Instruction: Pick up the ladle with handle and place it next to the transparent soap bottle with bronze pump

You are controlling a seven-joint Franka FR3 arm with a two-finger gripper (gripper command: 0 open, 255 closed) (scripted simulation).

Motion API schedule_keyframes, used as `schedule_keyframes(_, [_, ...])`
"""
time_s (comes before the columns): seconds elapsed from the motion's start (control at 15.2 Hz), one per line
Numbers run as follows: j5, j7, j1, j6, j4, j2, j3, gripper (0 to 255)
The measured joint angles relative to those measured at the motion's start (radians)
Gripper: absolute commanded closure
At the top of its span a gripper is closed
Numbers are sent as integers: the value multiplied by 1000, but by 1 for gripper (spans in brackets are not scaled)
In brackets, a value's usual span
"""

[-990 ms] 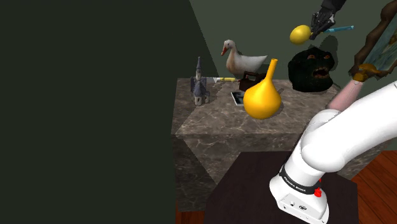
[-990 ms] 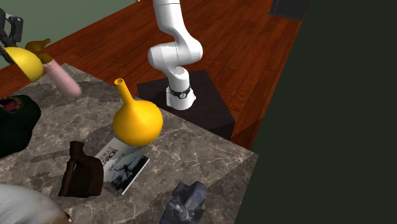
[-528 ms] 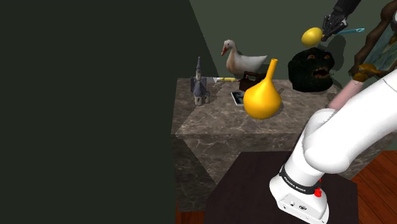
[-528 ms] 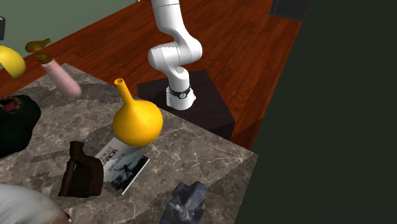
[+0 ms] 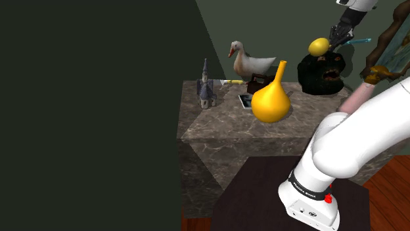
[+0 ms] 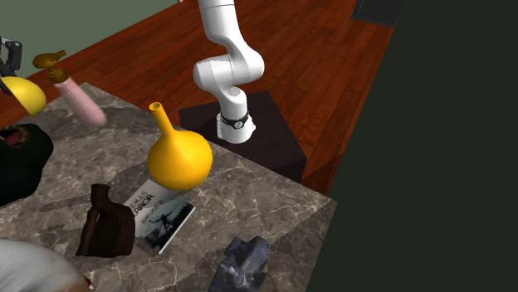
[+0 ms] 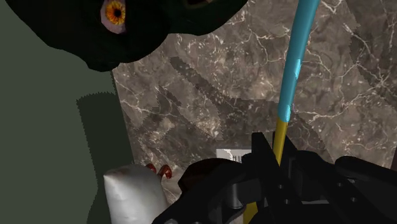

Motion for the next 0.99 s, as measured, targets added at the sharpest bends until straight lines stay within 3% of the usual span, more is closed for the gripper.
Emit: schedule_keyframes(0.99, [-54, 23, -51, 193, -237, -57, 2, 255])
